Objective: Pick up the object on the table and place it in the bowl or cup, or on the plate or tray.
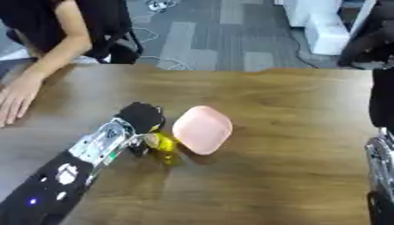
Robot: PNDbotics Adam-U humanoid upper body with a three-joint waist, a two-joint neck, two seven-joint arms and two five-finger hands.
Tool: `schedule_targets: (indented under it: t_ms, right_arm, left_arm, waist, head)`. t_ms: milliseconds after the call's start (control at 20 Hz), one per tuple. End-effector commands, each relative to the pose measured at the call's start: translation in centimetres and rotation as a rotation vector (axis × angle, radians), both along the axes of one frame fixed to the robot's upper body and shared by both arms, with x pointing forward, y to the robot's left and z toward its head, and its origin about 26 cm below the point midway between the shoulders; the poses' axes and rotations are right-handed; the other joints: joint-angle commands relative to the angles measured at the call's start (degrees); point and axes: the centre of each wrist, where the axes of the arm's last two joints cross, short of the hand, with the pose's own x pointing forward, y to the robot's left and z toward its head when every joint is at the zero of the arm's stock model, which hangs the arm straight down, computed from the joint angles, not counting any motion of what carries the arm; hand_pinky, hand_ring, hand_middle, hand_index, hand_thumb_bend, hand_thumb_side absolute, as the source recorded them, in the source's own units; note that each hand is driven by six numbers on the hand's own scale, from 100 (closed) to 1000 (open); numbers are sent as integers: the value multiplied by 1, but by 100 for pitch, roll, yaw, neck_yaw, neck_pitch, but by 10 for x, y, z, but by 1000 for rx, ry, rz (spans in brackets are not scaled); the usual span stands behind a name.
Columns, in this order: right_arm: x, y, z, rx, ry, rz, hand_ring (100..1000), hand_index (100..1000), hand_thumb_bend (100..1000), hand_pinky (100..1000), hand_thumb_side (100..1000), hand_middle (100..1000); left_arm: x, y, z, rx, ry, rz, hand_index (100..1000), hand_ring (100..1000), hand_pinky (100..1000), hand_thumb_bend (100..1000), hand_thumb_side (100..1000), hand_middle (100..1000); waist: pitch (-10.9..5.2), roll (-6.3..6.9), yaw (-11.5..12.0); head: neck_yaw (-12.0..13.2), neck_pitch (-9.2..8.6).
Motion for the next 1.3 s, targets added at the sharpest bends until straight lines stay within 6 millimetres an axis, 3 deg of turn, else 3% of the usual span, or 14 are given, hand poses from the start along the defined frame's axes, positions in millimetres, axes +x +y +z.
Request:
schedule_targets:
  t_ms: [50,400,650,950,1300]
  right_arm:
    - [-1,-4,9,-14,-29,-6,522,700,100,421,1000,739]
    - [-2,-6,8,-16,-24,-19,521,696,100,420,1000,738]
    - [-2,-6,6,-20,-21,-23,520,693,100,418,1000,738]
    - [-2,-5,7,-21,-19,-16,520,695,100,419,1000,738]
    - [-1,-2,8,-20,-21,-1,521,697,100,419,1000,738]
  left_arm:
    - [4,11,19,-6,-91,55,248,155,100,288,100,171]
    - [-5,19,80,-113,-311,156,259,144,100,260,100,173]
    - [-7,11,101,-132,-355,137,260,148,100,266,100,176]
    - [-1,-7,104,-121,-328,90,256,150,100,259,100,178]
    - [16,-38,90,-107,-313,-9,254,153,100,286,100,179]
  waist:
    - [-43,4,8]
    - [-62,-19,38]
    - [-81,-26,28]
    - [-87,-11,-21]
    - [-76,0,-79]
  head:
    - [-30,-18]
    - [-1,-18]
    - [32,-18]
    - [41,-18]
    - [60,-18]
